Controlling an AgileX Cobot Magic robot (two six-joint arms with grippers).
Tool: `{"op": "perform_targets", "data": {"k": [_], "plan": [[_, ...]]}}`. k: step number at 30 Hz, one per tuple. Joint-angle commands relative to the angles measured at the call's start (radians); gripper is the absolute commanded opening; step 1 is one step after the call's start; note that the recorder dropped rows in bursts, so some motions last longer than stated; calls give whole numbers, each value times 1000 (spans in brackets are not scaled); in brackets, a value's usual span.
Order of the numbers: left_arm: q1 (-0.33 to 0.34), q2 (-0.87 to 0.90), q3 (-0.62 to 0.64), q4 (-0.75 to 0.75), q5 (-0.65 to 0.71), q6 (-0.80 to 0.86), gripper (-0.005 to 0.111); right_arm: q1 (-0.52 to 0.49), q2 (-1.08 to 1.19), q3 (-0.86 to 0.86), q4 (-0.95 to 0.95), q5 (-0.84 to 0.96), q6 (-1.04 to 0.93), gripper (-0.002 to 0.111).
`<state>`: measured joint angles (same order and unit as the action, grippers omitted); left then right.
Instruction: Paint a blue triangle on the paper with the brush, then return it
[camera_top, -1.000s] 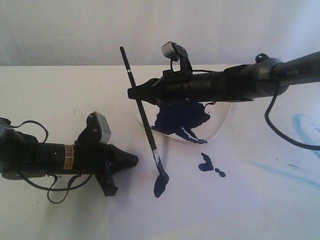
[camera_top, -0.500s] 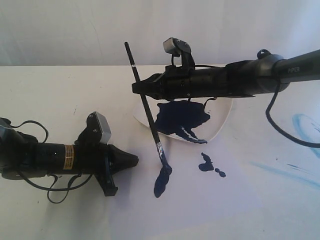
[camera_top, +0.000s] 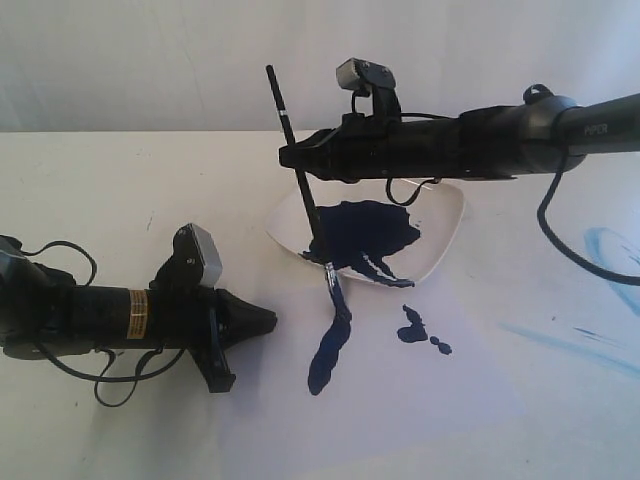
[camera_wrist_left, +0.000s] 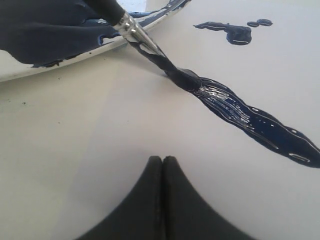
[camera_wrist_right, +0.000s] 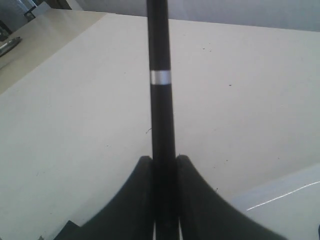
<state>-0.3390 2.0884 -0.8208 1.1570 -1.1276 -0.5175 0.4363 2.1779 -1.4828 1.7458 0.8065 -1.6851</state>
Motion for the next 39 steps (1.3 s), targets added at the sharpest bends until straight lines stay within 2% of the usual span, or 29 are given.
{"op": "perform_targets", "data": {"k": [1,39], "plan": [[0,-4,5,18,12,-2,0,-9,-1,-6,-1,-14,-19,0],[0,-4,5,18,12,-2,0,-20,-64,-6,-39,135,52,0]]}}
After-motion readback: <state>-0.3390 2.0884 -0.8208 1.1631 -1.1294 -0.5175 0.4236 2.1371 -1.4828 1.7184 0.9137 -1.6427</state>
